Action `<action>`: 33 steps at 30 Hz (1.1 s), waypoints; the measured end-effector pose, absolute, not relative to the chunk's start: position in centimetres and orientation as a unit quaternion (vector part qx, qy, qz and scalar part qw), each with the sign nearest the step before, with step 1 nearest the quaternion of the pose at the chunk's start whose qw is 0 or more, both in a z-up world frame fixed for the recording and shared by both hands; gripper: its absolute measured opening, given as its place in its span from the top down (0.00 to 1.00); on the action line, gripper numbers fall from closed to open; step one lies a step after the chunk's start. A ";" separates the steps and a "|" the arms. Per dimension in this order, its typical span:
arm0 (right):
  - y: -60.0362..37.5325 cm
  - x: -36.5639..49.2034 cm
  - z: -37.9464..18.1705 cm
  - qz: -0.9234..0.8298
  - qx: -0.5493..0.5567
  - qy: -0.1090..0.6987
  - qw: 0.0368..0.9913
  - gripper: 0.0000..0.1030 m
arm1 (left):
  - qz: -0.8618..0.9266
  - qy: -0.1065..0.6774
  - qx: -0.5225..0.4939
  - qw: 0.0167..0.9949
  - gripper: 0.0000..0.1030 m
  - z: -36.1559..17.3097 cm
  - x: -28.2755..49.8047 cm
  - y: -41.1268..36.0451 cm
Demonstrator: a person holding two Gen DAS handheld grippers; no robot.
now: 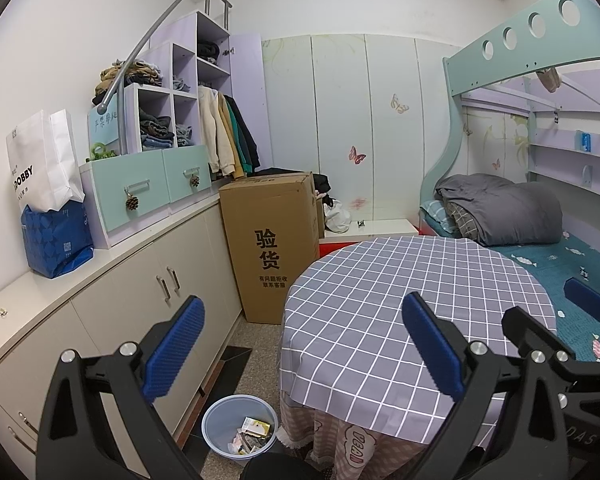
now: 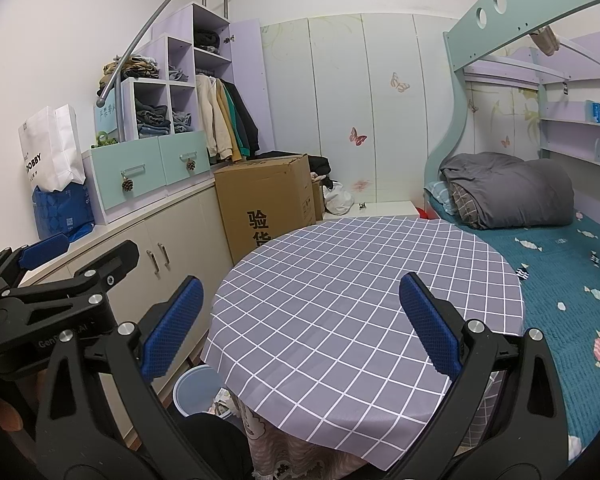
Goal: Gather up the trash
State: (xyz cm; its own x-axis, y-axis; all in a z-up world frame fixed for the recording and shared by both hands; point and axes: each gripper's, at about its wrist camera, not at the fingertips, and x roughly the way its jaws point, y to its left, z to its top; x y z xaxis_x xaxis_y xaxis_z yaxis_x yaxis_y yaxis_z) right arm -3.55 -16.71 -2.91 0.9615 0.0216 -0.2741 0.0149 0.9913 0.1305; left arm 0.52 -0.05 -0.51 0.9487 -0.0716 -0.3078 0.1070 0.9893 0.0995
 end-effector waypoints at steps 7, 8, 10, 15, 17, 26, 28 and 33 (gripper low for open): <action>-16.6 -3.5 -2.9 0.003 0.067 0.140 0.988 0.07 | -0.046 0.154 0.058 0.985 0.06 -0.5 0.6 0.0; -16.7 -3.5 -2.9 0.003 0.067 0.140 0.988 0.07 | -0.046 0.154 0.058 0.985 0.06 -0.5 0.6 0.0; -16.6 -3.6 -3.0 0.003 0.067 0.140 0.988 0.07 | -0.046 0.154 0.058 0.985 0.06 -0.4 0.6 0.0; -16.5 -3.6 -3.1 0.004 0.068 0.141 0.988 0.07 | -0.046 0.154 0.058 0.985 0.06 -0.4 0.6 0.0; -16.4 -3.6 -3.0 0.004 0.068 0.141 0.988 0.07 | -0.046 0.154 0.059 0.985 0.06 -0.5 0.6 0.1; -16.2 -3.6 -3.1 0.005 0.069 0.143 0.987 0.07 | -0.045 0.155 0.059 0.985 0.06 -0.5 0.7 0.1; -16.1 -3.7 -3.1 0.005 0.069 0.144 0.987 0.07 | -0.045 0.155 0.059 0.985 0.06 -0.5 0.7 0.1; -16.0 -3.6 -3.1 0.005 0.070 0.145 0.987 0.07 | -0.045 0.155 0.059 0.985 0.06 -0.5 0.8 0.2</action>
